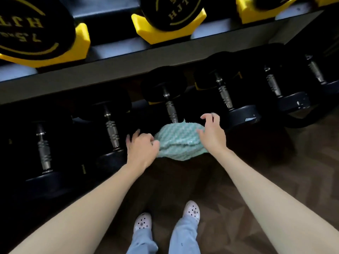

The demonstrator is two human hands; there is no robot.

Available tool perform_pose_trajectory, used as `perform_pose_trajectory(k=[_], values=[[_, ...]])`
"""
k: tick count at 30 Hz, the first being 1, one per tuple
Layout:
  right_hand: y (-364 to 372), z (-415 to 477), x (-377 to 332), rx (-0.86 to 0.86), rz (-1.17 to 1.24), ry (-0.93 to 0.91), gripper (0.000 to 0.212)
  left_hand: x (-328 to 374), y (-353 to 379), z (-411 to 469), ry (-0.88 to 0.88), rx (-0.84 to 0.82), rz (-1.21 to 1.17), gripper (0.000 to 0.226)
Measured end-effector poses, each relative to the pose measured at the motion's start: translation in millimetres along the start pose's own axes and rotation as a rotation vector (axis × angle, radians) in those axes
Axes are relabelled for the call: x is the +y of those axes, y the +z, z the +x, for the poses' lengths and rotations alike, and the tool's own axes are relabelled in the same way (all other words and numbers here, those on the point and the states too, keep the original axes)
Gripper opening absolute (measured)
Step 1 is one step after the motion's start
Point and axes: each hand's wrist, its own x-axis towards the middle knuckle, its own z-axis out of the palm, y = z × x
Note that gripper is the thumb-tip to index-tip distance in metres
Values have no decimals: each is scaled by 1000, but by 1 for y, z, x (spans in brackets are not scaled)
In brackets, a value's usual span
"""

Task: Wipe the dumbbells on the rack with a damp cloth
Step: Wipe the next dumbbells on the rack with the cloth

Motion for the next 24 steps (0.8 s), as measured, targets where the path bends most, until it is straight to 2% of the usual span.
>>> perform_pose_trajectory(k=[2,4,6,9,12,14,17,20,24], values=[[7,7,9,7,23,45,43,20,16,7,-205,-39,-257,37],[10,12,15,35,155,57,46,43,39,18,-371,-126,-452,53],[11,18,22,35,283,70,51,64,60,28,-452,-125,-494,73],[15,28,30,10,425,101,58,81,84,34,-448,63,-358,80],[16,44,34,-39,568,147,59,83,96,36,-306,239,-127,74],[15,51,36,-49,647,155,57,90,98,43,-161,282,32,69],[5,53,48,-46,721,132,52,114,104,54,103,113,279,68],[-9,52,65,-34,824,146,44,133,112,63,275,-31,485,60],[-26,58,80,-2,964,160,35,134,126,56,571,-94,619,58]])
